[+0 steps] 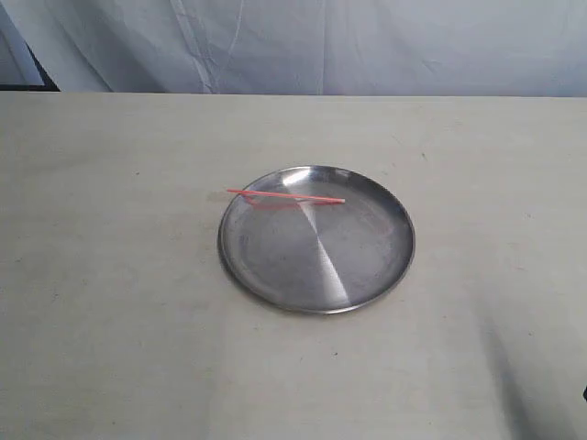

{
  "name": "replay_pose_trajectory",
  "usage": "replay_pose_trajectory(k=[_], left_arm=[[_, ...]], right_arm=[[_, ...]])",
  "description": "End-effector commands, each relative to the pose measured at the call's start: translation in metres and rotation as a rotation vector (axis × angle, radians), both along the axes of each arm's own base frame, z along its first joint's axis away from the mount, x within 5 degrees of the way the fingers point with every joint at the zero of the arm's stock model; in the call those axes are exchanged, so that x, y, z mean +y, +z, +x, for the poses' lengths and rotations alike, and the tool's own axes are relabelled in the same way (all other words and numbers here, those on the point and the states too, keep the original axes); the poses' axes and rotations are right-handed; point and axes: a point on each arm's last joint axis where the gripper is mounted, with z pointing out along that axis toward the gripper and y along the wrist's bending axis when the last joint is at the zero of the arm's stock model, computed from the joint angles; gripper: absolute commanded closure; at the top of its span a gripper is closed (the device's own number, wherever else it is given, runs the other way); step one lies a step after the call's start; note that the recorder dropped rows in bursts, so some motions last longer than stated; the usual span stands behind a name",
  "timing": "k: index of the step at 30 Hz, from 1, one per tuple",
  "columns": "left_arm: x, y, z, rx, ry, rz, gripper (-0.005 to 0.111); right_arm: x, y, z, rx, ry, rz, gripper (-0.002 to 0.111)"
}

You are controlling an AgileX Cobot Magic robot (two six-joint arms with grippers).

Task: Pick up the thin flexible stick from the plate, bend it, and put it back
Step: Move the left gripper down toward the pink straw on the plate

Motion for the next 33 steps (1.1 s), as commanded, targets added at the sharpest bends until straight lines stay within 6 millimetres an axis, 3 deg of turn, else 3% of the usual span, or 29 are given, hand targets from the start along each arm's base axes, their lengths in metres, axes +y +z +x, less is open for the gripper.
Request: replay_pose_trajectory(k=[1, 3, 6, 11, 15, 21, 24, 33], left_arm=[[-0.015, 0.033, 0.002, 0.091, -0.15, 0.195, 0.107], [-0.027, 0.055, 0.011, 0.146, -0.278, 0.423, 0.107], [-0.048, 0.085, 0.04, 0.209, -0.543, 0.723, 0.107], [-0.07, 0.099, 0.11, 0.291, -0.829, 0.931, 0.106], [-0.08, 0.093, 0.176, 0.26, -0.843, 1.056, 0.092], [-0.099, 0.08, 0.244, 0.116, -0.893, 1.301, 0.054], [-0.118, 0.073, 0.266, 0.035, -0.92, 1.446, 0.045], [-0.192, 0.04, 0.304, -0.166, -0.946, 1.812, 0.046]], right_arm=[[0.0, -0.001, 0.0, -0.007, -0.005, 0.002, 0.108], [0.0, -0.001, 0.0, -0.007, -0.005, 0.002, 0.108], [0.0, -0.001, 0.0, -0.007, -0.005, 0.002, 0.108], [0.0, -0.001, 0.0, -0.009, -0.005, 0.004, 0.108], [0.0, -0.001, 0.0, -0.009, -0.005, 0.004, 0.108], [0.0, -0.001, 0.0, -0.009, -0.005, 0.004, 0.108], [0.0, -0.001, 0.0, -0.009, -0.005, 0.004, 0.108], [0.0, -0.001, 0.0, -0.009, -0.005, 0.004, 0.108]])
